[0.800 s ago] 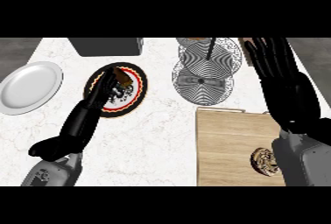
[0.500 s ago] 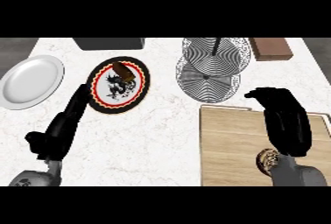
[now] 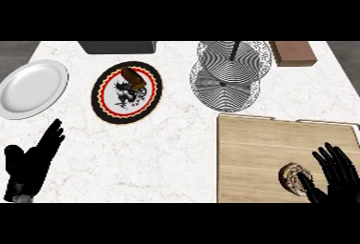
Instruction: Pick the cupcake from the tray and place it in the tiered basket
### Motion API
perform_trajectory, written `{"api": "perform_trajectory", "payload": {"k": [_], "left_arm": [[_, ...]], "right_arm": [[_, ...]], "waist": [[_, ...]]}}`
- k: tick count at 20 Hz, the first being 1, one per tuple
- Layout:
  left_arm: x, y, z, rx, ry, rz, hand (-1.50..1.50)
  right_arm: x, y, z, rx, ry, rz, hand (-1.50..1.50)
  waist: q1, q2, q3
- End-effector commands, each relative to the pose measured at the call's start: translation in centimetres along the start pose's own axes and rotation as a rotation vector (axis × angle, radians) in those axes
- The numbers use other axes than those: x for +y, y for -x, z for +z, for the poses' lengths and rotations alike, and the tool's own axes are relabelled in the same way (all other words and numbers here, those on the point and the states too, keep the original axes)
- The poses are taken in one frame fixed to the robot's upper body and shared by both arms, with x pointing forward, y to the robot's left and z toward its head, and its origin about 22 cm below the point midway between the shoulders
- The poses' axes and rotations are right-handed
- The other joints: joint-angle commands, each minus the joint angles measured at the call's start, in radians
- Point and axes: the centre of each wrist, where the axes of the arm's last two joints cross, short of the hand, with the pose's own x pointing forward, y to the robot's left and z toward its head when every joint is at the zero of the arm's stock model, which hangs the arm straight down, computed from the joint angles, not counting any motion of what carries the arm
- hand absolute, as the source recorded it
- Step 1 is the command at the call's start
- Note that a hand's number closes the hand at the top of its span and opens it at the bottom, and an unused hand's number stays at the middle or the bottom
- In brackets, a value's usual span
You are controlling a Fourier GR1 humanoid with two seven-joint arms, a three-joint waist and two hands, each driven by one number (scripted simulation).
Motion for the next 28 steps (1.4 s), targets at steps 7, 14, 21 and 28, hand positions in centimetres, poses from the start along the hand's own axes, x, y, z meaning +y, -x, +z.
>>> {"api": "perform_trajectory", "payload": {"k": [7,14,21,28], "left_arm": [[2.4,-0.6,-1.2,0.04,-0.011,-0.005,0.0],[0.9,1.0,-0.8,0.061,0.013,0.002,0.0],[1.2,0.8,-1.9,0.058,0.004,-0.01,0.0],[2.5,0.1,-0.2,0.055,0.003,-0.016,0.0]], "right_arm": [[-5.5,-5.2,-0.1,0.353,-0.242,0.573,-1.5],[-3.9,-11.7,-3.3,0.375,-0.356,0.592,-1.5],[-1.2,-11.4,-5.5,0.555,-0.437,0.573,-1.5],[-1.0,-13.3,-3.4,0.663,-0.431,0.684,-1.5]], "waist": [[0.016,-0.007,-0.003],[0.014,-0.01,-0.001],[0.018,-0.009,-0.001],[0.015,-0.012,-0.001]]}}
